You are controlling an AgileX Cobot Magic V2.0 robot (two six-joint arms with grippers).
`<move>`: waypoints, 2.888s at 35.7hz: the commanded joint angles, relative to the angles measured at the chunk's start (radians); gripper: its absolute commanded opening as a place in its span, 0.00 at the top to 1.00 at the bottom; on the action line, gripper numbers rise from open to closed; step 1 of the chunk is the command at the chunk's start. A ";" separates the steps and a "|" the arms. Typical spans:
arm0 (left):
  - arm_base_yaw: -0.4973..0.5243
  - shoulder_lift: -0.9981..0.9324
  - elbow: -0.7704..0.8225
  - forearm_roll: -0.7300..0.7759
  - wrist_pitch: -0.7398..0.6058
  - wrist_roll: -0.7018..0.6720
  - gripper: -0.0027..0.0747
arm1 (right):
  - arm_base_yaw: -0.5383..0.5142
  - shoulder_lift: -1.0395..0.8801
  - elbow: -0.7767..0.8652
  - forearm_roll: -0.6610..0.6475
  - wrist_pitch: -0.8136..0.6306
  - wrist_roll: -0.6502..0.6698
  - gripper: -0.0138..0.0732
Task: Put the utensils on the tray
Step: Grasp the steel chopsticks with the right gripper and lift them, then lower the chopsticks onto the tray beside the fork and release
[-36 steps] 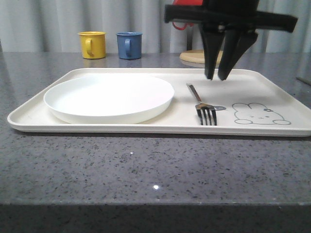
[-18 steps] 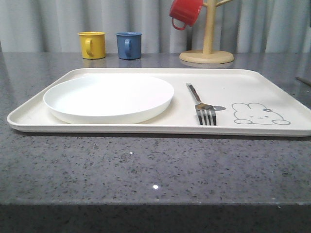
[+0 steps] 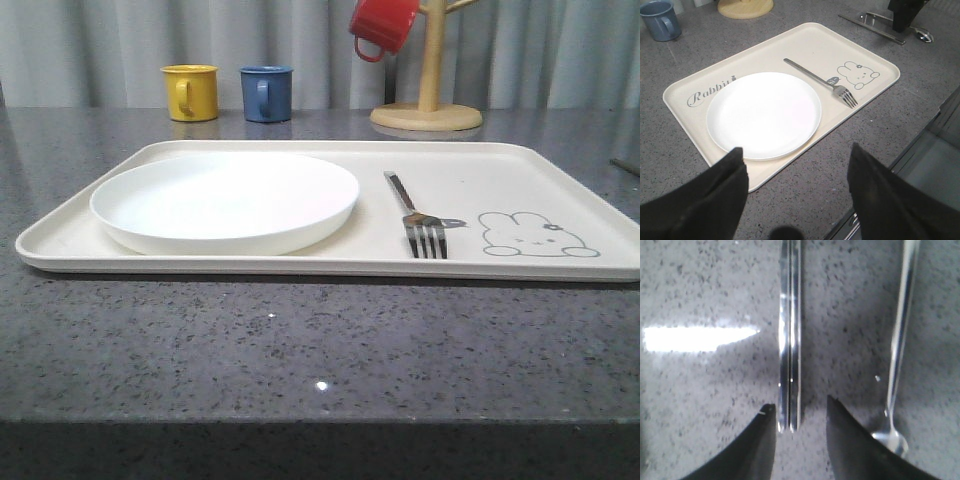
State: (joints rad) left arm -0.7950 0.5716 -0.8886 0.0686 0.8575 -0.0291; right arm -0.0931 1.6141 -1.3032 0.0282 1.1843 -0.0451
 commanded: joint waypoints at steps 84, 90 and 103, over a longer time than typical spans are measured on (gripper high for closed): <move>-0.008 0.004 -0.024 0.001 -0.073 -0.010 0.42 | 0.386 0.049 -0.039 0.265 -0.068 0.360 0.70; -0.008 0.004 -0.024 0.001 -0.073 -0.010 0.42 | 0.386 0.045 -0.039 0.263 -0.069 0.358 0.50; -0.008 0.004 -0.024 0.001 -0.073 -0.010 0.42 | 0.386 -0.139 -0.042 0.236 -0.017 0.199 0.49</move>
State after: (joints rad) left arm -0.7950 0.5716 -0.8886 0.0686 0.8575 -0.0291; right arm 0.2956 1.5792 -1.3190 0.2780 1.1371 0.2309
